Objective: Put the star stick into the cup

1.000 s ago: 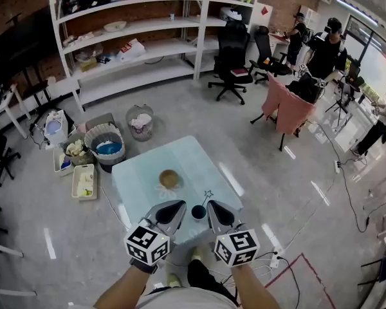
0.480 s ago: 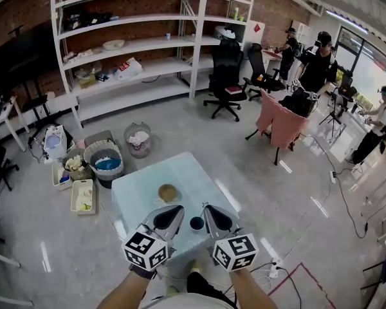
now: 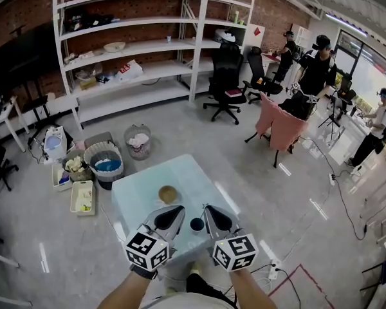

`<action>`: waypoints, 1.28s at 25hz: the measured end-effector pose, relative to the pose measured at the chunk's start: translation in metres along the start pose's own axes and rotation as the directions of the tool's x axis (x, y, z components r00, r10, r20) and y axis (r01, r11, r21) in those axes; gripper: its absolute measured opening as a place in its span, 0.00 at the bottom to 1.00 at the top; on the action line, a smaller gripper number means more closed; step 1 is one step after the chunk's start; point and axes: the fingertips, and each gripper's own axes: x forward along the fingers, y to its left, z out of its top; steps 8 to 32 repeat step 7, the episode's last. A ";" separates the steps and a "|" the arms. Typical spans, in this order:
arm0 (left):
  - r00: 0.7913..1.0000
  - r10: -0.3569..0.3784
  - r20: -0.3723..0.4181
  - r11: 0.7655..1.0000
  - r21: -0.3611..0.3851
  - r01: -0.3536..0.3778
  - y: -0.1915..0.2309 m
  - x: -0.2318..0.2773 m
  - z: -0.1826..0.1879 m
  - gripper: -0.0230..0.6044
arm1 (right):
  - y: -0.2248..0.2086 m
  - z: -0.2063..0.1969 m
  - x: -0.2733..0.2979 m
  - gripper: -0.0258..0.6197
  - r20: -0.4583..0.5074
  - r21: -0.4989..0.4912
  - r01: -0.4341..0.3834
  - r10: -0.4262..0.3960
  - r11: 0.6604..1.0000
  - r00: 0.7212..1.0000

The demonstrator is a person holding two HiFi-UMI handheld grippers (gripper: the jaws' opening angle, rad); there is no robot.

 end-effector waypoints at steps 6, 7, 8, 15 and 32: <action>1.000 -0.001 0.002 1.000 -0.003 0.001 -0.001 0.002 -0.002 0.05 | -0.002 -0.002 -0.001 0.06 -0.004 -0.002 0.002 -0.002 1.000 1.000; 1.000 -0.001 0.002 1.000 -0.003 0.001 -0.001 0.002 -0.003 0.05 | -0.003 -0.003 -0.001 0.06 -0.004 -0.003 0.002 -0.002 1.000 1.000; 1.000 -0.001 0.002 1.000 -0.003 0.001 -0.001 0.002 -0.003 0.05 | -0.003 -0.003 -0.001 0.06 -0.004 -0.003 0.002 -0.002 1.000 1.000; 1.000 -0.001 0.002 1.000 -0.003 0.001 -0.001 0.002 -0.003 0.05 | -0.003 -0.003 -0.001 0.06 -0.004 -0.003 0.002 -0.002 1.000 1.000; 1.000 -0.001 0.002 1.000 -0.003 0.001 -0.001 0.002 -0.003 0.05 | -0.003 -0.003 -0.001 0.06 -0.004 -0.003 0.002 -0.002 1.000 1.000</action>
